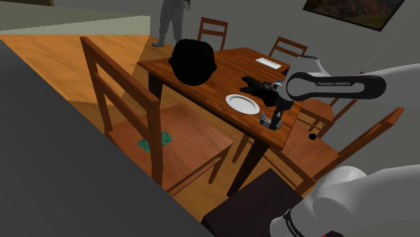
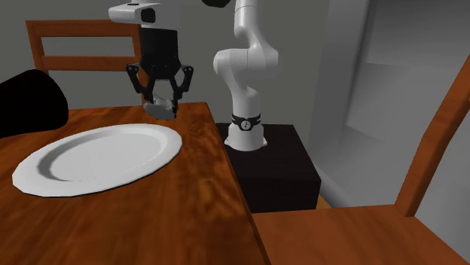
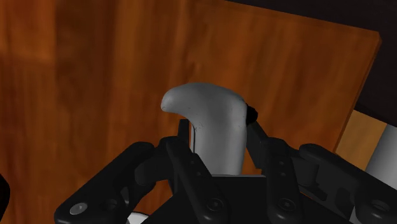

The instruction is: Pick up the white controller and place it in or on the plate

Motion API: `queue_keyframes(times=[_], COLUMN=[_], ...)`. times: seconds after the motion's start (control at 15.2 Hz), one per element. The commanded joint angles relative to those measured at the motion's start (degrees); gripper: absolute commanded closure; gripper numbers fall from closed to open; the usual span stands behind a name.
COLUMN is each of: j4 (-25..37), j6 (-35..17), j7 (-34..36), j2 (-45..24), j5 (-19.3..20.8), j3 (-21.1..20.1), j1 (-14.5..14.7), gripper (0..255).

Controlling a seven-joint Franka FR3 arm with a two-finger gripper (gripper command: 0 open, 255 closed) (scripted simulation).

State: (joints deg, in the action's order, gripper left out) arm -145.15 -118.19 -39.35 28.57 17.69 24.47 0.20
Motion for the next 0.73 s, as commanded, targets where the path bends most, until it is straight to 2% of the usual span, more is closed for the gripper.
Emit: queue_keyframes(times=[0.0,0.66], j4=[0.54,6.61], j6=[0.86,9.14], j7=[-0.05,-0.59], j2=[0.33,2.57], j5=[-0.09,-1.13], j3=[-0.17,-1.80], j1=[0.01,0.29], gripper=[255,255])
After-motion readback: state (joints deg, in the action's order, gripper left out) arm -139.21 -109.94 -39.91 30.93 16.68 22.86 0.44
